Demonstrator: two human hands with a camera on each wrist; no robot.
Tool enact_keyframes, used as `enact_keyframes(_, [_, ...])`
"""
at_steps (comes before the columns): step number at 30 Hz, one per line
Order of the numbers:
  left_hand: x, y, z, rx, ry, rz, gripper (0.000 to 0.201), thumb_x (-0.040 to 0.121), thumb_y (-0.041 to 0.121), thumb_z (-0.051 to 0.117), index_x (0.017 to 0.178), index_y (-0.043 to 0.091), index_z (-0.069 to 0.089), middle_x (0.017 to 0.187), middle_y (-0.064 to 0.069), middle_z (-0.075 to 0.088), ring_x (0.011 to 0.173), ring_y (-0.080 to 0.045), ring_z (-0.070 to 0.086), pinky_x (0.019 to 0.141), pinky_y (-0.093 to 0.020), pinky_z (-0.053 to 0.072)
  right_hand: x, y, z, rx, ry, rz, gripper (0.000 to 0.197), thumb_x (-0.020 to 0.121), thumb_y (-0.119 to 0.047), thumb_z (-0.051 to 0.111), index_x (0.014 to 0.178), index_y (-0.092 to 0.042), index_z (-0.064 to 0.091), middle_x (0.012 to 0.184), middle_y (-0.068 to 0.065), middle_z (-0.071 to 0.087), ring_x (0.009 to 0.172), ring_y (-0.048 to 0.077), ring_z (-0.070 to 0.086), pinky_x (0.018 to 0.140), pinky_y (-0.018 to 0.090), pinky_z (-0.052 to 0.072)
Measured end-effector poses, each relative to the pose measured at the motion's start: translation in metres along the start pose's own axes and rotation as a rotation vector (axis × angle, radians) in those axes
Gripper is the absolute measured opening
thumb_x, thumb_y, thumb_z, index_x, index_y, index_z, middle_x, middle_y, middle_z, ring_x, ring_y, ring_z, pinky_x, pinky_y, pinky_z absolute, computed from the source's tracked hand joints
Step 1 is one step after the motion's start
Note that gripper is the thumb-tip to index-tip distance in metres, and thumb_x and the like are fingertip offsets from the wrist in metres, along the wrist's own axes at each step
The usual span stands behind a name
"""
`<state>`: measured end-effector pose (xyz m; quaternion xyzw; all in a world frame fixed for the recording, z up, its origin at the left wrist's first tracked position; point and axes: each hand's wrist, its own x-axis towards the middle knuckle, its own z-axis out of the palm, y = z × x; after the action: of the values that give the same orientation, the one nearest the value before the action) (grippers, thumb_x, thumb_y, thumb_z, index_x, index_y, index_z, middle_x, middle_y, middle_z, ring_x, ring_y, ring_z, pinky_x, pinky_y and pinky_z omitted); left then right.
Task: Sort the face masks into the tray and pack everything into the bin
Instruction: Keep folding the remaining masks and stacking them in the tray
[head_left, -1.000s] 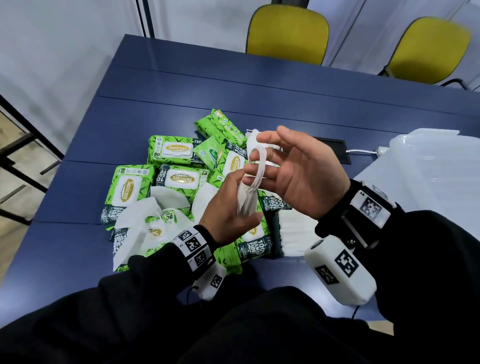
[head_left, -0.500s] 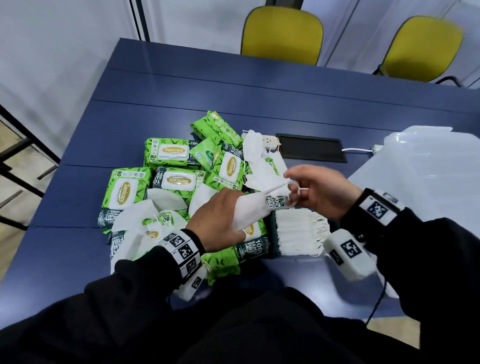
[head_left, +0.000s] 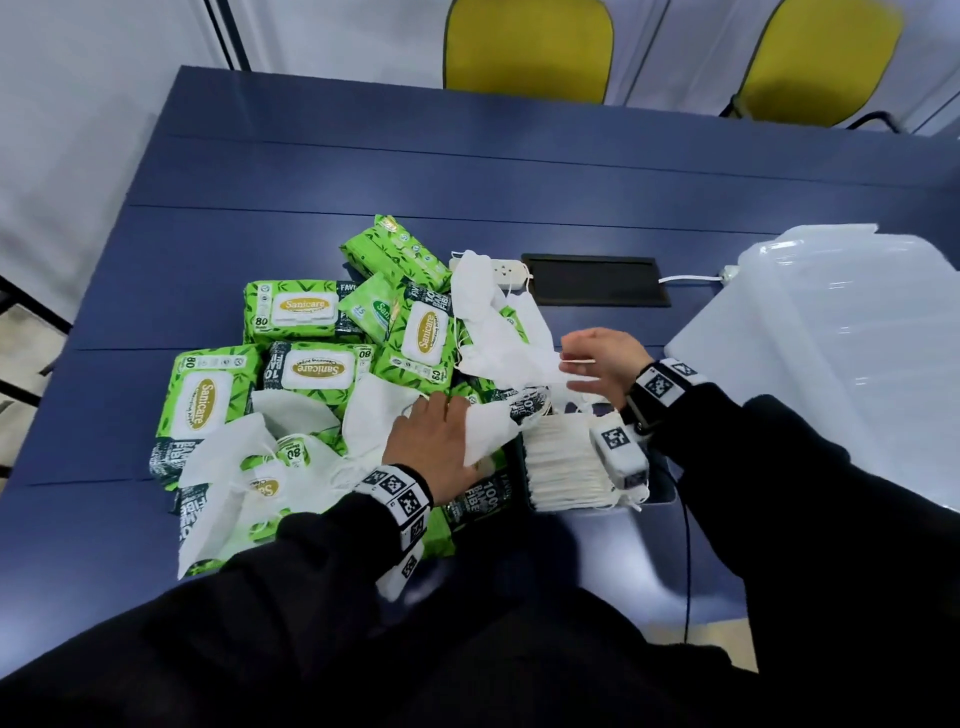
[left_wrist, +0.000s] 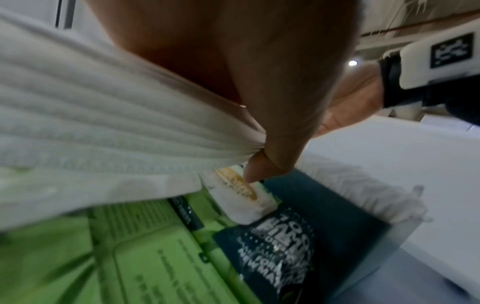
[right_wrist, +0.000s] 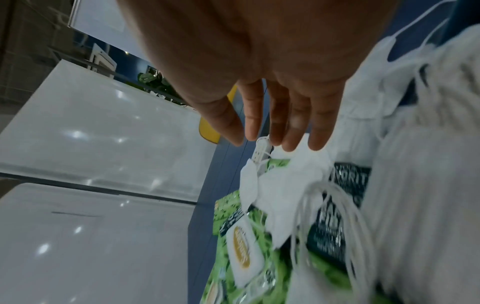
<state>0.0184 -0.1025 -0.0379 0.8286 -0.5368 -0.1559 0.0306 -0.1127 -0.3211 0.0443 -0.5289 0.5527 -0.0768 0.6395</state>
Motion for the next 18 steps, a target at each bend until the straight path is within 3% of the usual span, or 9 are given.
enact_keyframes(3, [0.009,0.006,0.010,0.023,-0.036,-0.034,0.086,0.079,0.079,0.050,0.140,0.019,0.036,0.129,-0.007,0.044,0.117,-0.032,0.046,0.096,-0.048,0.043,0.030,-0.013,-0.009,-0.205,0.057,-0.004,0.014,0.094,-0.008,0.065,0.083,-0.017,0.065,0.079,0.001,0.062,0.073,0.012,0.059,0.083,0.037,0.047])
enact_keyframes(5, [0.013,0.008,0.011,0.020,-0.040,-0.051,0.088,0.077,0.077,0.053,0.142,0.019,0.036,0.131,-0.007,0.044,0.119,-0.032,0.044,0.099,-0.048,0.040,0.050,-0.020,-0.009,-0.394,0.056,-0.045,0.011,0.093,-0.010,0.069,0.083,-0.011,0.065,0.075,0.001,0.060,0.070,0.011,0.059,0.075,0.026,0.047])
enact_keyframes(7, [0.018,0.009,0.009,0.027,-0.047,-0.065,0.093,0.074,0.075,0.056,0.145,0.019,0.035,0.133,-0.006,0.044,0.121,-0.031,0.044,0.099,-0.047,0.040,0.072,-0.024,-0.005,-0.620,-0.003,-0.084,0.022,0.090,-0.021,0.076,0.099,-0.002,0.069,0.088,0.009,0.067,0.088,0.021,0.067,0.074,0.022,0.048])
enact_keyframes(10, [0.020,0.004,0.005,0.013,-0.071,-0.101,0.095,0.072,0.068,0.066,0.148,0.021,0.033,0.136,-0.004,0.043,0.123,-0.028,0.043,0.099,-0.044,0.041,0.096,-0.023,0.009,-0.937,-0.089,-0.086,0.062,0.085,-0.045,0.078,0.127,-0.001,0.064,0.125,0.013,0.066,0.117,0.028,0.062,0.091,0.031,0.047])
enact_keyframes(12, [0.018,0.002,0.004,-0.015,-0.068,-0.162,0.092,0.071,0.063,0.069,0.146,0.021,0.037,0.134,-0.004,0.044,0.122,-0.028,0.044,0.097,-0.042,0.043,0.106,-0.017,0.017,-1.029,-0.117,-0.103,0.069,0.077,-0.054,0.082,0.127,-0.012,0.060,0.130,0.006,0.061,0.119,0.026,0.058,0.089,0.030,0.045])
enact_keyframes(14, [0.015,0.001,0.005,-0.017,-0.069,-0.213,0.090,0.069,0.064,0.071,0.143,0.021,0.041,0.133,-0.004,0.046,0.121,-0.029,0.045,0.096,-0.042,0.044,0.114,-0.009,0.023,-1.083,-0.135,-0.135,0.068,0.071,-0.055,0.086,0.118,-0.016,0.058,0.123,0.006,0.062,0.109,0.025,0.058,0.089,0.033,0.048])
enact_keyframes(16, [0.014,0.002,0.006,-0.002,-0.075,-0.229,0.092,0.069,0.063,0.071,0.144,0.020,0.041,0.133,-0.005,0.046,0.121,-0.029,0.046,0.095,-0.042,0.045,0.120,-0.005,0.024,-1.138,-0.168,-0.142,0.065,0.074,-0.049,0.086,0.118,-0.008,0.060,0.121,0.012,0.065,0.106,0.028,0.060,0.090,0.036,0.049])
enact_keyframes(18, [0.014,0.004,0.007,0.005,-0.066,-0.230,0.095,0.069,0.062,0.071,0.146,0.018,0.038,0.135,-0.005,0.046,0.121,-0.030,0.047,0.096,-0.042,0.044,0.126,-0.006,0.015,-1.134,-0.215,-0.128,0.063,0.081,-0.040,0.084,0.125,0.000,0.063,0.130,0.014,0.063,0.118,0.031,0.059,0.097,0.035,0.048])
